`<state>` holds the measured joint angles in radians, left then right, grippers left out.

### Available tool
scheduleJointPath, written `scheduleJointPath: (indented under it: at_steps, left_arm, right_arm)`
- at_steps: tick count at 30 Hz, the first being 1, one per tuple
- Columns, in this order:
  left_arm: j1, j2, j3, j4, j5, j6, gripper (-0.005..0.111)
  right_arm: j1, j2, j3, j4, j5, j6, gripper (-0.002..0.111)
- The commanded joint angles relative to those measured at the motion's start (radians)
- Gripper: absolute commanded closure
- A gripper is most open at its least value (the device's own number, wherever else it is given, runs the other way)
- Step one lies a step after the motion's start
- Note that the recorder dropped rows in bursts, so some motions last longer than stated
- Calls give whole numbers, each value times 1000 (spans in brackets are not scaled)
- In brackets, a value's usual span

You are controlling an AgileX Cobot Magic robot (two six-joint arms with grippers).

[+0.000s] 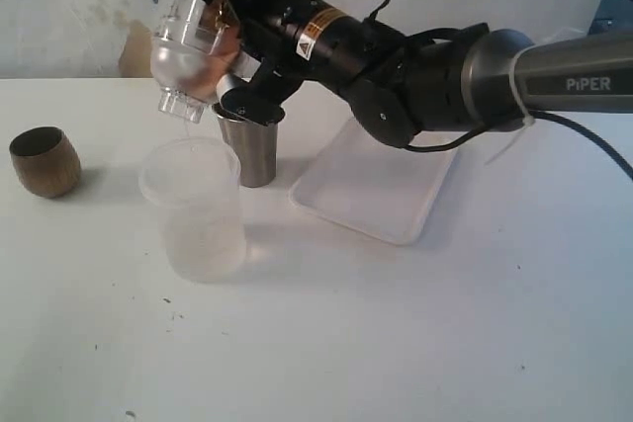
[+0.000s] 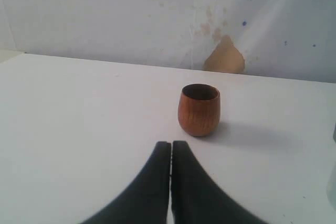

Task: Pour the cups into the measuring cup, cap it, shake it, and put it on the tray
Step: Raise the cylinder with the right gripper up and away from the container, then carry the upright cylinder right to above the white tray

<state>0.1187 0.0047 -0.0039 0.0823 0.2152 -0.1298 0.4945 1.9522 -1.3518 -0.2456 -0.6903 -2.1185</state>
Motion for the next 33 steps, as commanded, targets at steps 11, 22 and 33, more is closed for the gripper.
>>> scheduleJointPath:
  at_steps: [11, 22, 33]
  left_arm:
    - [-1, -5, 4, 2, -11, -3, 106]
    - [-1, -5, 4, 2, -11, -3, 106]
    - [-1, -5, 4, 2, -11, -3, 106]
  right_arm:
    - [-7, -6, -12, 5, -159, -17, 108]
    - [-7, -6, -12, 5, -169, -17, 108]
    - [-7, -6, -12, 5, -169, -17, 108]
